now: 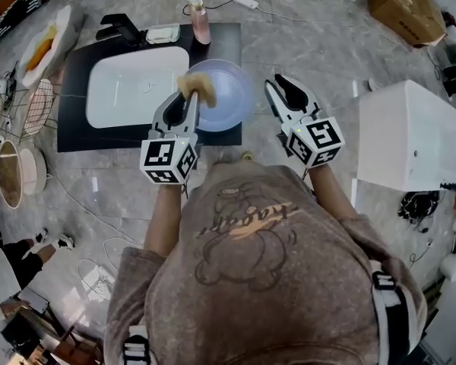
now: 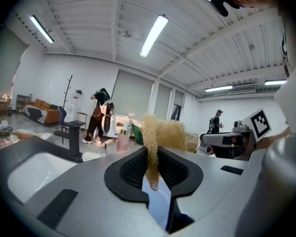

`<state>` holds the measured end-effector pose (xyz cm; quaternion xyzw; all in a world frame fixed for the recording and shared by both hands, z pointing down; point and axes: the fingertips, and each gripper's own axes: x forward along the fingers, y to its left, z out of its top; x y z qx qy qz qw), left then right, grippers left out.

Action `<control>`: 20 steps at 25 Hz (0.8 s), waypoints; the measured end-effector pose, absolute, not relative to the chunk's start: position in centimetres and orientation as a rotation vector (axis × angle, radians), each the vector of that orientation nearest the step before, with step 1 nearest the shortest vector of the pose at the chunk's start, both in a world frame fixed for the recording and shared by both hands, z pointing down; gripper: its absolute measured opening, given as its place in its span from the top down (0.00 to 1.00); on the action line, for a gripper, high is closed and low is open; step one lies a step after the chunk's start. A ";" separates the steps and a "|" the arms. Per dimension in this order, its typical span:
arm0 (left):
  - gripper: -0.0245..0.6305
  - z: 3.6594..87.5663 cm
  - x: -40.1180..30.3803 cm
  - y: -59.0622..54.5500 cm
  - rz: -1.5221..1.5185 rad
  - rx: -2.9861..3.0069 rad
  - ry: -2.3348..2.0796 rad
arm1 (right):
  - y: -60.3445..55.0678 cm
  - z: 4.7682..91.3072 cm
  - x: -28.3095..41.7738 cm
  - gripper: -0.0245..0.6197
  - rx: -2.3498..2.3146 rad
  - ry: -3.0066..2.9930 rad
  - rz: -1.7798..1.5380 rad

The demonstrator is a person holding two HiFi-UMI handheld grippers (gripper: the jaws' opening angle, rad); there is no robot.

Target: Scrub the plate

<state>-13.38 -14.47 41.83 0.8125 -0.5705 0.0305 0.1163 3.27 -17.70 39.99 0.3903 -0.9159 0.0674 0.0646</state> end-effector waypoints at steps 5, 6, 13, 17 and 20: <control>0.86 42.7 -13.6 -13.8 0.075 2.378 -1.695 | -16.8 41.4 4.2 0.96 1.269 -2.760 0.217; 0.86 42.9 -13.8 -13.6 0.076 2.375 -1.698 | -16.7 41.7 4.2 0.96 1.276 -2.759 0.229; 0.86 43.4 -14.6 -13.0 0.075 2.334 -1.728 | -16.5 43.2 4.3 0.96 1.309 -2.730 0.279; 0.86 43.0 -14.8 -12.7 0.066 2.325 -1.743 | -16.2 43.3 3.9 0.96 1.305 -2.731 0.273; 0.86 43.0 -15.1 -12.5 0.074 2.317 -1.754 | -15.9 43.2 3.6 0.96 1.295 -2.738 0.275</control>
